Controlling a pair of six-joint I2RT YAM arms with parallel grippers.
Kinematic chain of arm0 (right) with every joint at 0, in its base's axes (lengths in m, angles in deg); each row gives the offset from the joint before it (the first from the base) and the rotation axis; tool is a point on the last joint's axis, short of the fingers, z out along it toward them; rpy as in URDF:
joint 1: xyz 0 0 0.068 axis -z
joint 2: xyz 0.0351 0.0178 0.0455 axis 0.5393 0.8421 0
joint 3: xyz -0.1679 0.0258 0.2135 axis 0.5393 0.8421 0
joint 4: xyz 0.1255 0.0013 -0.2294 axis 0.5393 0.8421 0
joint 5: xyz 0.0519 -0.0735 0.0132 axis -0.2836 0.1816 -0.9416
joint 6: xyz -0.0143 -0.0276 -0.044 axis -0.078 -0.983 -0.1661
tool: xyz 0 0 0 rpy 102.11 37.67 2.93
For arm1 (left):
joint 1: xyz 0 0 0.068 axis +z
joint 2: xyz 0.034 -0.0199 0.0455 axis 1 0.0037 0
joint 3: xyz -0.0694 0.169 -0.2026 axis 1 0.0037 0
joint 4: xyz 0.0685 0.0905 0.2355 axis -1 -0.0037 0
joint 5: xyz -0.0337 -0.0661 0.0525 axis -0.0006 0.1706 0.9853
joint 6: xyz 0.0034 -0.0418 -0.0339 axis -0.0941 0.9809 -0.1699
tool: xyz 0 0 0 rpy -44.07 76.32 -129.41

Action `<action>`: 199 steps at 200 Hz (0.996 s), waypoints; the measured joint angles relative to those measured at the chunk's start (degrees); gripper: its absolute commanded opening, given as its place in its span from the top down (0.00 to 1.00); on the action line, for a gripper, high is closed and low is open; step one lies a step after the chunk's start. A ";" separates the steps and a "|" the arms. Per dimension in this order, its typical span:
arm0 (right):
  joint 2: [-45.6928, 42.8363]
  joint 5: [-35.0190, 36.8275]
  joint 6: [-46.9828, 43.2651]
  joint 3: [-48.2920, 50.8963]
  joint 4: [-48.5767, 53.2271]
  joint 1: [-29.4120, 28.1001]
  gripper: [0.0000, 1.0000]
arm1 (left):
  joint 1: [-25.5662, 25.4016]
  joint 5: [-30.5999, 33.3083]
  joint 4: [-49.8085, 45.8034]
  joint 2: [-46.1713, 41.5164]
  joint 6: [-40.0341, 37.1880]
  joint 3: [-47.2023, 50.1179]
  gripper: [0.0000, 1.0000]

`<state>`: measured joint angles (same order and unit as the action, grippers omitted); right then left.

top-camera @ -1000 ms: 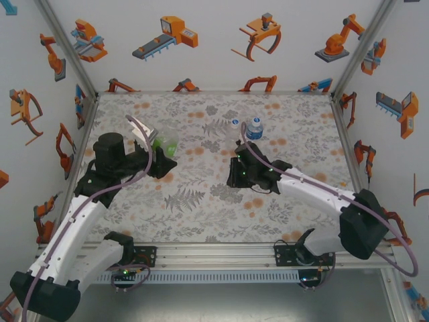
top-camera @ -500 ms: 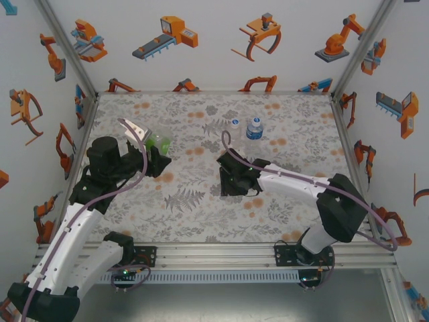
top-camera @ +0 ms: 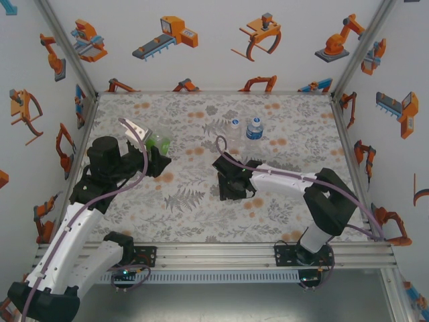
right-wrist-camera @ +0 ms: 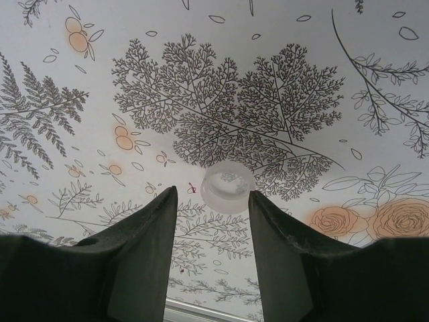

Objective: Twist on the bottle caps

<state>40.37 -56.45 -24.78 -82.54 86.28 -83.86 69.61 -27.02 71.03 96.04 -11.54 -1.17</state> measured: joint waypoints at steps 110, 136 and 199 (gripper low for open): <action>0.17 0.00 0.00 -0.33 0.02 0.00 0.53 | 0.00 -0.02 -0.04 0.79 0.00 0.00 0.92; 0.28 0.00 0.00 -0.33 0.04 0.00 0.52 | 0.00 -0.02 -0.11 0.83 0.00 0.00 0.92; 1.42 -0.04 -0.02 -0.44 0.96 0.00 0.51 | 0.00 -0.02 -0.24 0.85 0.00 0.00 0.92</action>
<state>41.79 -56.50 -24.81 -82.98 87.25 -83.86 69.61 -27.04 70.79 96.90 -11.54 -1.17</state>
